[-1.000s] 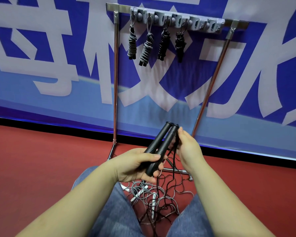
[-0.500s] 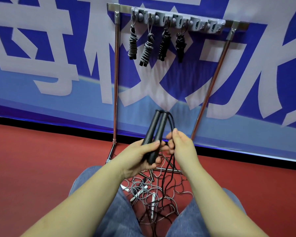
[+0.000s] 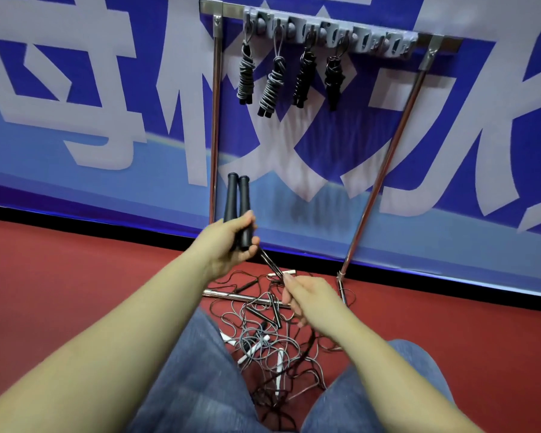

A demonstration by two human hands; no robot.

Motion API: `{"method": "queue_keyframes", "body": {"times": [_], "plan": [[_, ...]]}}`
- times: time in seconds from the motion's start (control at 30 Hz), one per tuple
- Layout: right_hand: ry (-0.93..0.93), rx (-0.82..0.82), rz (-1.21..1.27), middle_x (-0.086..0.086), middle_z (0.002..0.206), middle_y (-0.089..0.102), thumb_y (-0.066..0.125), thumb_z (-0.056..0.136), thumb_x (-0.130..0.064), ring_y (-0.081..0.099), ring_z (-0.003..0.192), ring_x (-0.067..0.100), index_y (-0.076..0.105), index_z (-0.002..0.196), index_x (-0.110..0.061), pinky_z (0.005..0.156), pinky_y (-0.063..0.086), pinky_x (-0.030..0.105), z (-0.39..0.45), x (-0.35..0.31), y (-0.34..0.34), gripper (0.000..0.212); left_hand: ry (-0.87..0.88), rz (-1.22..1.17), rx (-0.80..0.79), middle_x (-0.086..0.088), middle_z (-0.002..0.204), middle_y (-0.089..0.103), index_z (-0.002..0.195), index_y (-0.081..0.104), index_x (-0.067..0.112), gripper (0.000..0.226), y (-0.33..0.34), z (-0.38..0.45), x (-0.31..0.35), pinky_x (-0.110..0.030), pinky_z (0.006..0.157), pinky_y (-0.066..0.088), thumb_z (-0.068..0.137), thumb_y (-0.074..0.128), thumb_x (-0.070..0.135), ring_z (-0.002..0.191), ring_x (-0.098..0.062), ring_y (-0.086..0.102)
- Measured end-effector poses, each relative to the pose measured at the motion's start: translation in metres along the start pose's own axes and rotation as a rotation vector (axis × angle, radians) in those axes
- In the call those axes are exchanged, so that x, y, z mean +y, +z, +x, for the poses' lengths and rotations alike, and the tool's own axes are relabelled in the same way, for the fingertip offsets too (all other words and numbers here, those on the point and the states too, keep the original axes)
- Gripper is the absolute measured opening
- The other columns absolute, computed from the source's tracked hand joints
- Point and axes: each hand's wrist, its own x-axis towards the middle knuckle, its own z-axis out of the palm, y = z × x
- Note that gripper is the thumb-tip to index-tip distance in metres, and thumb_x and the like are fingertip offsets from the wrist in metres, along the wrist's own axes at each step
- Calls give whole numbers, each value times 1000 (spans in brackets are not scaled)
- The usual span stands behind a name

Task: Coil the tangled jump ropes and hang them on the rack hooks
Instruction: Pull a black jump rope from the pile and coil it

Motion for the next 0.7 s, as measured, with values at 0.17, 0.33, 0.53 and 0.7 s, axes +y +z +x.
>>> {"method": "queue_keyframes", "body": {"times": [0.17,0.33,0.53,0.7], "plan": [[-176,-75,-575,-2,63,56,43,97,-43,48,57,11,58,65,-23,62,39,30,0,-36,-32,40,143,982,205,-16,79,63,96,56,8,17,-48,18,-3,-27,41,52,87,68,16,48,-23,59],[-282,-59,-810,-5,68,58,62,84,-50,54,71,15,59,71,-23,66,43,31,15,-85,-54,30,36,1459,4,-11,74,63,94,59,11,15,-35,14,-10,-32,55,56,86,68,18,51,-21,61],[-207,-139,-358,-8,56,52,73,80,-33,42,52,5,70,75,-16,52,36,15,31,-94,-80,18,-441,997,-842,-3,82,67,92,71,19,9,-19,-19,9,-20,47,52,82,70,18,50,-8,60],[-13,-235,340,-8,47,45,44,93,-2,33,38,2,60,80,-14,41,19,16,26,-73,-64,24,-380,483,-1070,1,89,70,101,74,16,37,-32,-21,13,-18,45,49,70,81,36,52,-7,58]]}}
